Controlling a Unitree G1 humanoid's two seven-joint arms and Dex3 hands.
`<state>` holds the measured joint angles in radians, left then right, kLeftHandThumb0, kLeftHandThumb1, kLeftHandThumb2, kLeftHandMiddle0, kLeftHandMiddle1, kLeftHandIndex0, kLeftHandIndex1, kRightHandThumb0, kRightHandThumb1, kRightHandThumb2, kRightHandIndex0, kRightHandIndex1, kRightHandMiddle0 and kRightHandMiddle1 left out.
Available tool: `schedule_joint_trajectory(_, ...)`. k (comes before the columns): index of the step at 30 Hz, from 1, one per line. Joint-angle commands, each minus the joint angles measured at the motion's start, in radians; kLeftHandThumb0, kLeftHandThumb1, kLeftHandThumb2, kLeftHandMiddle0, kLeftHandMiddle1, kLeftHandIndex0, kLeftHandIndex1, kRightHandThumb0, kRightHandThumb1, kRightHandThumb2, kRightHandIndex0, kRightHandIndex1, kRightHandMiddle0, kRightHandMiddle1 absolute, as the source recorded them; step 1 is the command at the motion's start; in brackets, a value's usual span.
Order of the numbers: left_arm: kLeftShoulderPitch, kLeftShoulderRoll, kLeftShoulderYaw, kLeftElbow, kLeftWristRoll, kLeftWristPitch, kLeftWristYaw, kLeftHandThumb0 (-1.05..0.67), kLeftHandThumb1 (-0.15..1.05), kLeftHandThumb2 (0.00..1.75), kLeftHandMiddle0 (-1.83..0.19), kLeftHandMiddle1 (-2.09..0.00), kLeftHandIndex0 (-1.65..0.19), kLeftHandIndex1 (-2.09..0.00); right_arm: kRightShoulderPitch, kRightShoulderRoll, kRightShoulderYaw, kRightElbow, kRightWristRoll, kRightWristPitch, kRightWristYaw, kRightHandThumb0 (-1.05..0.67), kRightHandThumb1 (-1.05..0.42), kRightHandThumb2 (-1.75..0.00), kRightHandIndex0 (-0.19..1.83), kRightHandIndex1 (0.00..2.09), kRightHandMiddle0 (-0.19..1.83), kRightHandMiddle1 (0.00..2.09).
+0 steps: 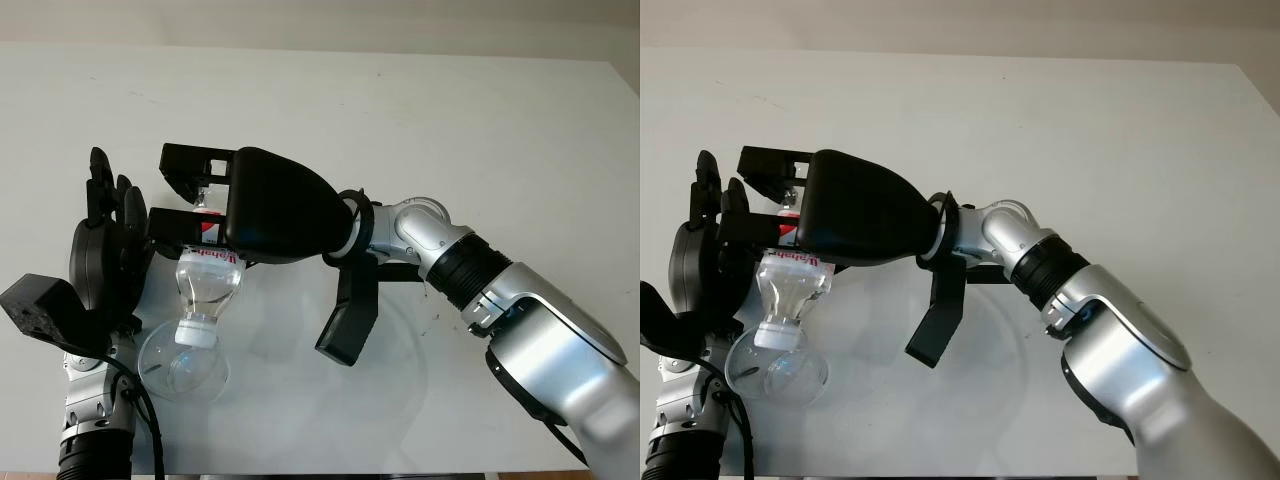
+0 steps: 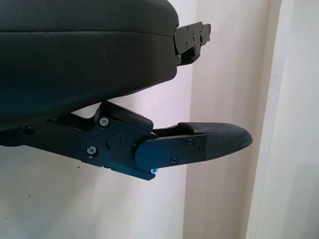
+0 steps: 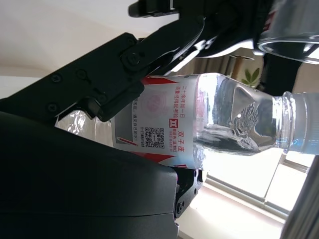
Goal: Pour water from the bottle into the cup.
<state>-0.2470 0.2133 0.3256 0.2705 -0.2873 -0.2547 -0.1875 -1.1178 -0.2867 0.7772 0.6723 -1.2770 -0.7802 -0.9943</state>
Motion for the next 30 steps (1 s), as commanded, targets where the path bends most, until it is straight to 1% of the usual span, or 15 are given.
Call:
schedule_joint_trajectory(1,0.012,-0.012,-0.008,0.027,0.005,-0.013,-0.006,-0.74,1.05,0.52,0.19,0.0,0.19,-0.01,-0.031,-0.005,0.003,-0.029,-0.001,0.004,-0.006,-0.66,-1.05,-0.17,1.64,1.85,0.93,1.74)
schedule_joint_trajectory(3,0.011,-0.011,-0.007,0.03,0.004,-0.016,-0.009,-0.74,1.05,0.52,0.19,0.0,0.19,-0.01,-0.031,-0.002,0.009,-0.028,-0.006,0.01,-0.016,-0.66,-1.05,-0.19,1.65,1.86,0.99,1.8)
schedule_joint_trajectory(6,0.011,-0.01,-0.007,0.027,0.006,-0.012,-0.007,-0.74,1.05,0.51,0.19,0.0,0.19,0.0,-0.034,0.0,0.017,-0.025,-0.012,0.011,-0.025,-0.66,-1.05,-0.2,1.66,1.86,0.98,1.8)
schedule_joint_trajectory(9,0.011,-0.011,-0.007,0.023,0.005,-0.005,-0.002,-0.75,1.05,0.51,0.19,0.0,0.19,0.0,-0.032,-0.002,0.022,-0.029,-0.01,0.011,-0.016,-0.66,-1.05,-0.17,1.64,1.84,0.83,1.73)
schedule_joint_trajectory(11,0.011,-0.011,-0.007,0.023,0.006,-0.004,0.0,-0.75,1.05,0.51,0.19,0.0,0.19,-0.01,-0.03,-0.002,0.023,-0.032,-0.01,0.018,-0.013,-0.65,-1.05,-0.18,1.63,1.85,0.83,1.75)
schedule_joint_trajectory(16,0.011,-0.009,-0.008,0.028,0.013,-0.008,0.003,-0.75,1.05,0.51,0.19,-0.02,0.18,-0.02,-0.019,0.004,0.012,-0.022,0.014,0.034,-0.01,-0.64,-1.04,-0.12,1.63,1.85,0.84,1.76)
schedule_joint_trajectory(17,0.012,-0.008,-0.009,0.027,0.014,-0.008,0.001,-0.75,1.05,0.51,0.19,-0.03,0.18,-0.02,-0.008,0.014,-0.011,-0.003,0.062,0.019,0.007,-0.64,-1.04,-0.13,1.63,1.88,0.9,1.81)
schedule_joint_trajectory(19,0.013,-0.007,-0.008,0.027,0.012,-0.009,-0.003,-0.75,1.05,0.51,0.19,-0.03,0.18,-0.03,0.017,0.028,-0.054,0.023,0.164,-0.002,0.067,-0.59,-1.05,-0.2,1.66,2.01,1.3,2.03)
schedule_joint_trajectory(22,0.014,-0.009,-0.007,0.03,0.012,-0.013,-0.001,-0.75,1.05,0.51,0.19,-0.03,0.17,-0.04,0.053,0.044,-0.119,0.064,0.325,-0.039,0.179,-0.52,-1.05,-0.24,1.68,2.08,1.53,2.09)
schedule_joint_trajectory(24,0.014,-0.009,-0.008,0.032,0.014,-0.015,-0.002,-0.74,1.05,0.52,0.19,-0.03,0.18,-0.04,0.072,0.04,-0.163,0.092,0.416,-0.054,0.258,-0.47,-1.05,-0.31,1.7,2.09,1.56,2.09)
schedule_joint_trajectory(26,0.016,-0.01,-0.007,0.029,0.012,-0.014,-0.002,-0.74,1.05,0.53,0.19,-0.02,0.18,-0.04,0.093,0.041,-0.208,0.113,0.507,-0.07,0.336,-0.41,-1.05,-0.29,1.73,2.09,1.56,2.09)
schedule_joint_trajectory(27,0.019,-0.011,-0.006,0.027,0.011,-0.015,-0.003,-0.74,1.05,0.53,0.19,-0.02,0.18,-0.04,0.108,0.044,-0.235,0.123,0.576,-0.075,0.403,-0.39,-1.05,-0.28,1.74,2.09,1.56,2.09)
schedule_joint_trajectory(28,0.023,-0.013,-0.005,0.025,0.009,-0.016,-0.001,-0.74,1.05,0.53,0.19,-0.02,0.18,-0.04,0.131,0.052,-0.272,0.137,0.696,-0.072,0.522,-0.37,-1.05,-0.31,1.75,2.09,1.56,2.09)
schedule_joint_trajectory(29,0.025,-0.015,-0.003,0.024,0.007,-0.017,0.0,-0.74,1.05,0.53,0.19,-0.03,0.18,-0.04,0.149,0.057,-0.301,0.142,0.786,-0.066,0.616,-0.34,-1.05,-0.38,1.77,2.09,1.57,2.09)
schedule_joint_trajectory(30,0.027,-0.014,-0.003,0.027,0.006,-0.021,-0.004,-0.73,1.05,0.53,0.19,-0.03,0.18,-0.04,0.173,0.063,-0.339,0.141,0.889,-0.034,0.719,-0.33,-1.05,-0.41,1.77,2.09,1.58,2.09)
